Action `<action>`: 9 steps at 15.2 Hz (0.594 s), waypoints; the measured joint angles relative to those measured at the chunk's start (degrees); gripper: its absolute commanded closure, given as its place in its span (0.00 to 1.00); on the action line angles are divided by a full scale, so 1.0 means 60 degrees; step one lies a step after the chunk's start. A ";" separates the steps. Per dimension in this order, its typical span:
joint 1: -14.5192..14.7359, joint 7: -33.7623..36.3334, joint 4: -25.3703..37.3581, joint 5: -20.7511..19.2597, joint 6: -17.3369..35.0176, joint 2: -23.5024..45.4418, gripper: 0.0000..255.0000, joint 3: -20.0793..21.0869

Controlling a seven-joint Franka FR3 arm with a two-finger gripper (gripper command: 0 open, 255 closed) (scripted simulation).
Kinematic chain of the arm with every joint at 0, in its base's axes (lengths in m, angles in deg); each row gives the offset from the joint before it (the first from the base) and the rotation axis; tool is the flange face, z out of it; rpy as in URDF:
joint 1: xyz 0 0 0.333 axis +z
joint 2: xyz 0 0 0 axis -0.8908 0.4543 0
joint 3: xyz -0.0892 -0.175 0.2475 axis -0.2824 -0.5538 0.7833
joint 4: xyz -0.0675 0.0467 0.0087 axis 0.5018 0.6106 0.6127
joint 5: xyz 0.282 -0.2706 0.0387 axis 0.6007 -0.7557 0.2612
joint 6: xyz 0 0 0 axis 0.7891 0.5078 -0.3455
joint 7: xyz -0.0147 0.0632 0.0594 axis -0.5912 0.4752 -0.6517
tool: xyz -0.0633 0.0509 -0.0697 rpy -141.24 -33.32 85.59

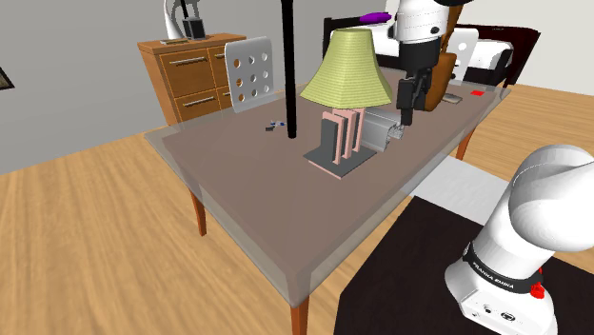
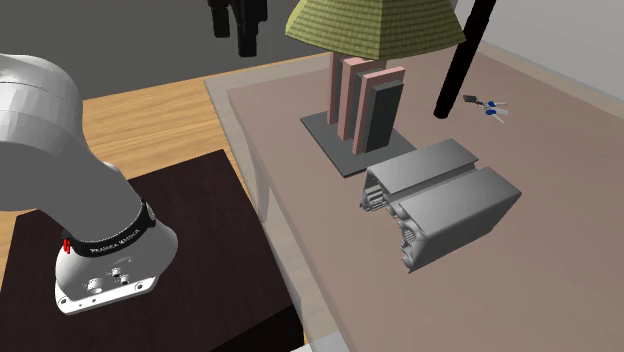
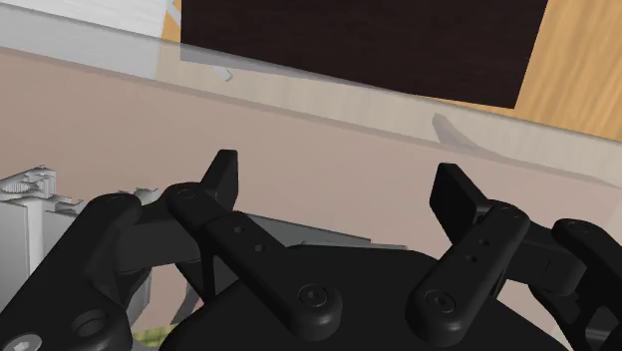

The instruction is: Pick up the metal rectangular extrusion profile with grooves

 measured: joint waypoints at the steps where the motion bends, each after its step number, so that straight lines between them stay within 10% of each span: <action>1: 0.0000 0.0000 0.0000 0.0000 0.0000 0.0000 0.00 0.0000; 9: -0.0420 -0.1856 0.0130 -0.0992 0.1168 0.0960 0.00 -0.1591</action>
